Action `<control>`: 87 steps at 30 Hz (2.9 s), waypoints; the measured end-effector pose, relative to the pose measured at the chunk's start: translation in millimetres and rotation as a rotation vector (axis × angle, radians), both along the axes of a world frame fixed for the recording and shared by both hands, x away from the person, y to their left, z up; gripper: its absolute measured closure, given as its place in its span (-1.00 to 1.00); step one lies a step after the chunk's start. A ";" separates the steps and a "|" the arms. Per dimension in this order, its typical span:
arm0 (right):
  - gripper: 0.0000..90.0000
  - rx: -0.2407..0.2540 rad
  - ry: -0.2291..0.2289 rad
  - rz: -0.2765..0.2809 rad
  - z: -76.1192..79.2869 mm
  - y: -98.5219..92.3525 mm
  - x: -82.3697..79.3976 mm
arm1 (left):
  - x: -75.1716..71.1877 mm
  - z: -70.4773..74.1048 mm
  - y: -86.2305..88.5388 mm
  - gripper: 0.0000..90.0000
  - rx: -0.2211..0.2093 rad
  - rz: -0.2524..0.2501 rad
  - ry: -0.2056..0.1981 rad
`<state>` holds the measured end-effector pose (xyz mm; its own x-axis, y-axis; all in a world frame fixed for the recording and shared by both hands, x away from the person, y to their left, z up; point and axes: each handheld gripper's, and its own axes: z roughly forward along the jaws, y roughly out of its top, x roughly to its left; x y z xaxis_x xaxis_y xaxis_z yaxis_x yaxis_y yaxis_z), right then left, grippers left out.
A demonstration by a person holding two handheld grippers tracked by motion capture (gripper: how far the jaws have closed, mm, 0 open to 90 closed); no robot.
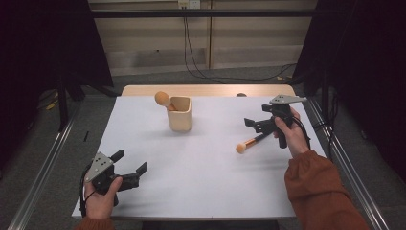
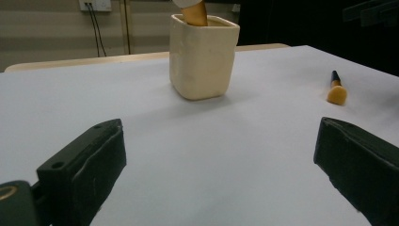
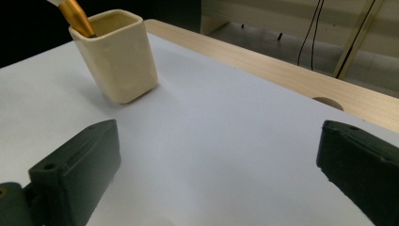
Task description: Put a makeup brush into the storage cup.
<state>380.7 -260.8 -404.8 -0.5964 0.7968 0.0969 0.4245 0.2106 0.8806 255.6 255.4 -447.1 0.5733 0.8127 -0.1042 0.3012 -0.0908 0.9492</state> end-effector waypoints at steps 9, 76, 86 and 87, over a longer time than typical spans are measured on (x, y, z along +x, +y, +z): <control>-1.00 -0.086 0.105 0.056 2.0 -7.6 4.8 | 0.4 -0.3 -1.6 -0.94 0.004 -0.008 0.003; -0.57 -0.769 0.408 0.567 -41.1 16.3 45.5 | 2.1 -3.4 -4.3 -0.93 0.034 -0.026 0.023; -0.25 -0.802 0.423 0.572 -49.9 18.8 48.2 | 2.2 -3.4 -5.4 -0.94 0.037 -0.035 0.024; -0.16 -0.797 0.437 0.580 -49.3 19.5 47.5 | 2.2 -3.4 -5.3 -0.94 0.038 -0.034 0.024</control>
